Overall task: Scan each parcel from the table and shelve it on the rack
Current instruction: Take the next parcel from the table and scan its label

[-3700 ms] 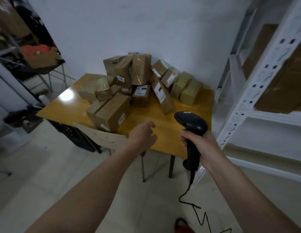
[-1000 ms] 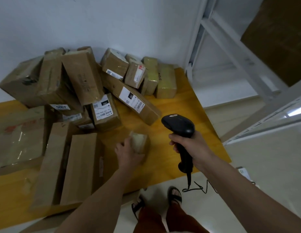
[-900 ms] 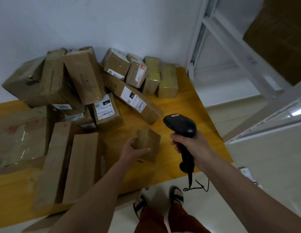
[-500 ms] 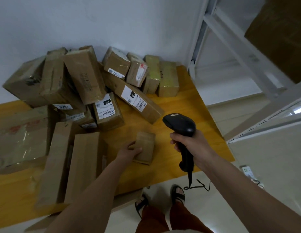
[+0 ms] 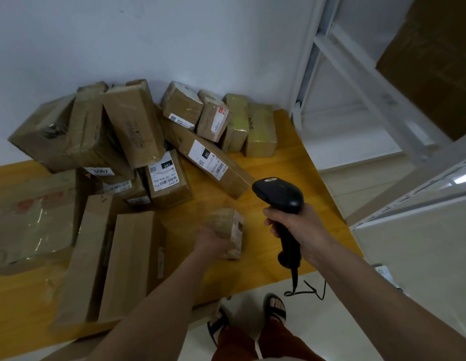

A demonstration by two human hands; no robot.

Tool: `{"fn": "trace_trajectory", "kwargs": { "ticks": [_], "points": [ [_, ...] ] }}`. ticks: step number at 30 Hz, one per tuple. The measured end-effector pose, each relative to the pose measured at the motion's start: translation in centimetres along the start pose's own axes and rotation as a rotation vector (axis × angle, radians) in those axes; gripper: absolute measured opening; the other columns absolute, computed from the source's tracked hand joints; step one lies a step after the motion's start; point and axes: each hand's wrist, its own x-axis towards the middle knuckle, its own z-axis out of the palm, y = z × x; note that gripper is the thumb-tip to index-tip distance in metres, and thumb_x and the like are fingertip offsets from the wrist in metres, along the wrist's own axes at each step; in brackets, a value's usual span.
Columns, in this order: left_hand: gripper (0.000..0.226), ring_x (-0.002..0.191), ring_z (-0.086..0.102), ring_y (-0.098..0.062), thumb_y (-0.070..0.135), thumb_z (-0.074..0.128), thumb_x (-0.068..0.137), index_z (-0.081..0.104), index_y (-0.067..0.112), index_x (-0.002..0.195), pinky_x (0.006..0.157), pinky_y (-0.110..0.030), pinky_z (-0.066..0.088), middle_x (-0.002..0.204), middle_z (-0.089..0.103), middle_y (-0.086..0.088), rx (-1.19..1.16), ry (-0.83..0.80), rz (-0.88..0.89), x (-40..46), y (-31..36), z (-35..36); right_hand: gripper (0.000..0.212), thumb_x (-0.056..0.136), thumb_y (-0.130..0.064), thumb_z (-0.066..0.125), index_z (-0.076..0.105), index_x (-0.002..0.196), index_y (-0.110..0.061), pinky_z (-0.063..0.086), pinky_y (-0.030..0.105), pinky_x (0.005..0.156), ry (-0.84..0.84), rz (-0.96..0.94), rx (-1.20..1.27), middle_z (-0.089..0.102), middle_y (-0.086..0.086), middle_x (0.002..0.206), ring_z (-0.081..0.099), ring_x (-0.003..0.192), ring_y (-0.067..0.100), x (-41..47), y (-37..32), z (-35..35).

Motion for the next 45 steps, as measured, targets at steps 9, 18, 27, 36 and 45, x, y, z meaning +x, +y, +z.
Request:
{"fn": "trace_trajectory", "kwargs": {
  "ticks": [9,18,27,36,45],
  "points": [
    [0.09,0.112,0.063,-0.035,-0.012,0.074,0.059,0.041,0.019,0.137,0.101,-0.05,0.048,0.122,0.066,-0.017,-0.927,-0.339,0.114,-2.6,4.6,-6.8,0.002,0.083,-0.009,0.07,0.068,0.084,-0.009,0.046,0.029,0.058,-0.051,-0.118,0.021,0.065,0.009,0.068,0.054,0.055,0.018,-0.9,-3.4,0.8],
    [0.104,0.117,0.06,-0.034,-0.021,0.066,0.063,0.026,0.017,0.151,0.081,-0.041,0.058,0.129,0.061,-0.018,-1.112,-0.36,0.334,-4.7,9.1,-12.5,0.014,0.084,-0.01,0.071,0.067,0.096,-0.004,0.047,0.025,0.056,-0.141,-0.239,-0.017,0.066,0.006,0.066,0.055,0.055,0.016,-2.9,-5.9,1.5],
    [0.066,0.122,0.055,-0.032,-0.029,0.046,0.08,0.038,0.02,0.124,0.104,-0.044,0.045,0.128,0.061,-0.017,-1.083,-0.323,0.457,-6.0,11.2,-14.9,0.008,0.085,-0.01,0.07,0.069,0.092,-0.006,0.047,0.024,0.055,-0.137,-0.337,-0.092,0.066,0.005,0.065,0.056,0.054,0.015,-3.6,-7.4,2.2],
    [0.061,0.118,0.058,-0.028,-0.028,0.045,0.081,0.052,0.024,0.111,0.09,-0.037,0.051,0.128,0.062,-0.013,-1.075,-0.338,0.531,-6.7,12.1,-15.7,0.005,0.087,-0.01,0.067,0.066,0.082,-0.011,0.047,0.02,0.054,-0.166,-0.419,-0.181,0.065,0.004,0.066,0.055,0.05,0.008,-4.1,-8.1,2.2],
    [0.066,0.121,0.055,-0.03,-0.026,0.047,0.081,0.051,0.023,0.125,0.1,-0.039,0.048,0.129,0.06,-0.012,-1.085,-0.315,0.535,-6.5,12.4,-16.1,0.004,0.087,-0.014,0.068,0.067,0.084,-0.015,0.048,0.016,0.055,-0.169,-0.429,-0.229,0.066,0.001,0.068,0.058,0.053,0.004,-3.8,-8.4,2.1]
  ]
}}
